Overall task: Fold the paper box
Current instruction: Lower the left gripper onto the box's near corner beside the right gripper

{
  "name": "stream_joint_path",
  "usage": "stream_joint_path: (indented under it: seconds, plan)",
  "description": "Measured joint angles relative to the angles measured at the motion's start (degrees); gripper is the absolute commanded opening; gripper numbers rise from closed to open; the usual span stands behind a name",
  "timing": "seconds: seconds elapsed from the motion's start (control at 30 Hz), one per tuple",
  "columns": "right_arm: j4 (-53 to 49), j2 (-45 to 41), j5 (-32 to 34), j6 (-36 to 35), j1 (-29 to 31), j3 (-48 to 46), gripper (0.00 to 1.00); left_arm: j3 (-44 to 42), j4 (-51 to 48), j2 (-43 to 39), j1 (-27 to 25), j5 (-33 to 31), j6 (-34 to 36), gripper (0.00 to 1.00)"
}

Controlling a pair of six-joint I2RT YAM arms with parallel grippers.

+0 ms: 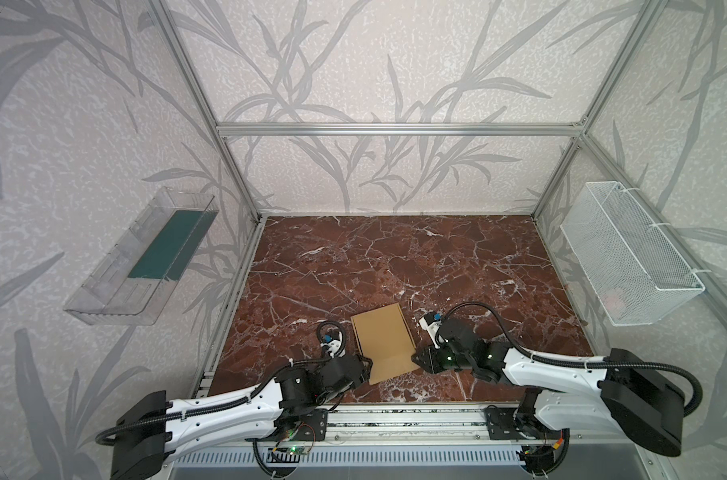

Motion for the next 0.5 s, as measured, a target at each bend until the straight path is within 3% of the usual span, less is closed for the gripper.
stream_joint_path:
  seconds: [0.5]
  plan:
    - [0.0, 0.0, -0.07, 0.02, 0.0, 0.0, 0.24, -2.89, 2.45, -2.21, -10.56, -7.8, -4.48, 0.44]
